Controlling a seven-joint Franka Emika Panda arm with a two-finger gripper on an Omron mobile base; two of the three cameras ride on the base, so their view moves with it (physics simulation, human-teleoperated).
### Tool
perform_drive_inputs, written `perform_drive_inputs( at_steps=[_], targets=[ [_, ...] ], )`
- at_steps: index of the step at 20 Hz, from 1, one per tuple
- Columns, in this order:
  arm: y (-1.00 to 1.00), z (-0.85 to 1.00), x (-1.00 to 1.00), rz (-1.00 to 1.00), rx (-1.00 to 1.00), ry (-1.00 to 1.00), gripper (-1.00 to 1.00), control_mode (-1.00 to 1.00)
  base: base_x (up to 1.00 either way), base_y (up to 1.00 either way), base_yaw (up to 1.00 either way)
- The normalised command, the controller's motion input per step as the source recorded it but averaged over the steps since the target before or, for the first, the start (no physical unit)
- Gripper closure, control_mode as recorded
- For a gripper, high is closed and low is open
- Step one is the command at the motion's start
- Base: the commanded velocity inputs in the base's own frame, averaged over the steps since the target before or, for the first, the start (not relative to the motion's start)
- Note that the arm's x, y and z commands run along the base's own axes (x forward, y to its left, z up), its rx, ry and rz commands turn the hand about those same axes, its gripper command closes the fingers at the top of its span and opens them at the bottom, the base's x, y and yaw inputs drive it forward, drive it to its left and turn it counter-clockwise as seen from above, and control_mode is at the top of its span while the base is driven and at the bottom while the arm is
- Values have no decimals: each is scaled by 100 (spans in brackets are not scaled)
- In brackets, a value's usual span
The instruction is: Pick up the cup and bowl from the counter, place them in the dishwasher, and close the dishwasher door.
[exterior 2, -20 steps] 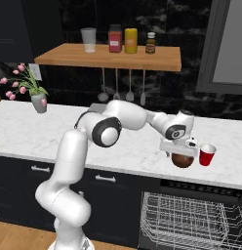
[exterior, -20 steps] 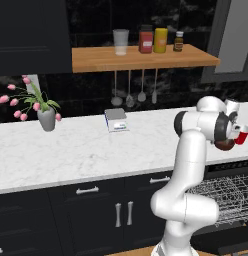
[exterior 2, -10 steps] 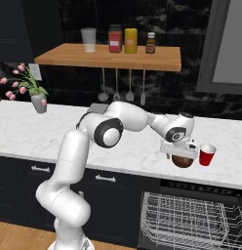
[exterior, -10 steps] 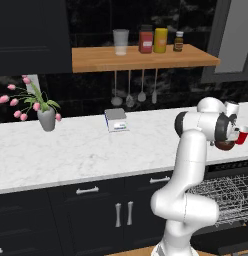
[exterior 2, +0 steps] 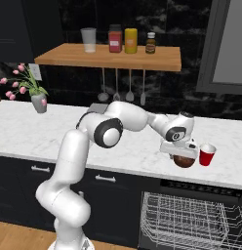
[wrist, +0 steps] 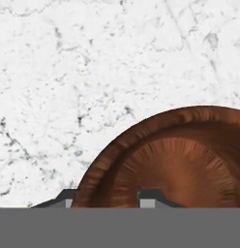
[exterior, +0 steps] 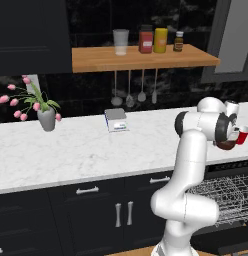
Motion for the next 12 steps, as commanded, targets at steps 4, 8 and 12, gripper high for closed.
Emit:
perform_drive_inputs(
  at_steps=[4,8,12],
  targets=[
    [0,0,-10,0,3,0,100,-100,0,0,0],
    [28,0,-73,6,0,-8,100,-100,0,0,0],
    [29,0,-100,9,2,-10,100,-100,0,0,0]
  ],
)
